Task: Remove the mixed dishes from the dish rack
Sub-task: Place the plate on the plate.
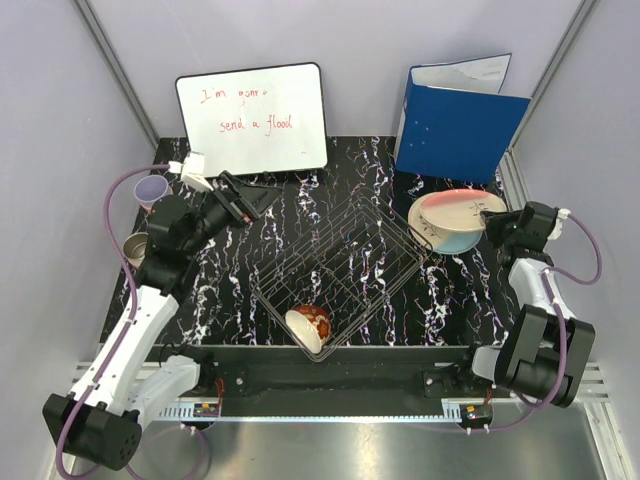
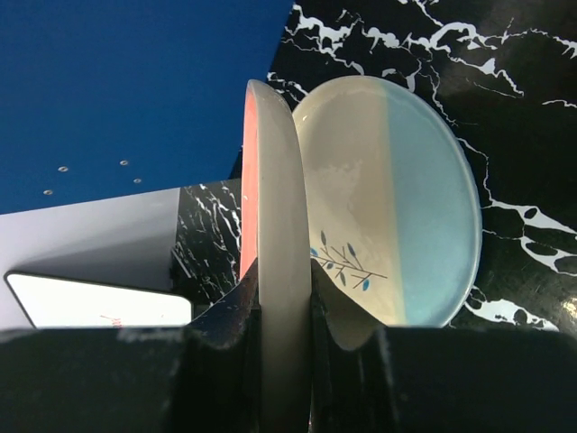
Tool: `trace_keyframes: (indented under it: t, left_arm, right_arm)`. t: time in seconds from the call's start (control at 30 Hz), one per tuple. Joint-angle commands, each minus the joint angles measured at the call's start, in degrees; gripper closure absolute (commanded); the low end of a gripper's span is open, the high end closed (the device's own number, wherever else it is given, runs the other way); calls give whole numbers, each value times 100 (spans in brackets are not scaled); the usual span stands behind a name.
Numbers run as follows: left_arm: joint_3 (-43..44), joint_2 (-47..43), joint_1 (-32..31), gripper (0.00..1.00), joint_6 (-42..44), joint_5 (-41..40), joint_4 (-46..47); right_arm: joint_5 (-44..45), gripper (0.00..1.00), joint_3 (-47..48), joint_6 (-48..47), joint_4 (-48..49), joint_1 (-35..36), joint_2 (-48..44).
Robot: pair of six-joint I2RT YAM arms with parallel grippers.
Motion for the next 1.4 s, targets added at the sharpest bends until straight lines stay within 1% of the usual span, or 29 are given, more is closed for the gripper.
trace_keyframes:
  t: [0.0,0.2,0.33,0.5,0.73,1.0,1.03,1.3,1.37]
  left_arm:
    - [-164,24,-18,1,-63,165,411]
    - [-296,15,-27,1,-72,182,464]
    - [-314,15,-27,1,-63,235,464]
    - [-331,33,-27,1,-37,253,420]
    - [-419,208,-27,1,-124,332,569]
    - [-498,366,-36,1,-239,393,657]
    - [-507,375,-36,1,-239,402,675]
    - [-595,463,-45,1,-309,464,745]
    - [-603,463,-53,1,-309,481,745]
  right_arm:
    - [-341,100,178,283,1288,1,131]
    - [-298,100,108,318,1455,1,482]
    - [-350,100,29,415,1718,1,894]
    - [-447,100,-59,380,1728,1,1360]
    - [-676,100,-147,380,1807,1,1747]
    - [-843,100,11,161,1245,1,2152]
    - [-843,100,46,108,1062,1,2179]
    - [-632,100,195,-217,445,1,2381]
    - [-615,95,213,-279,357,1,2399]
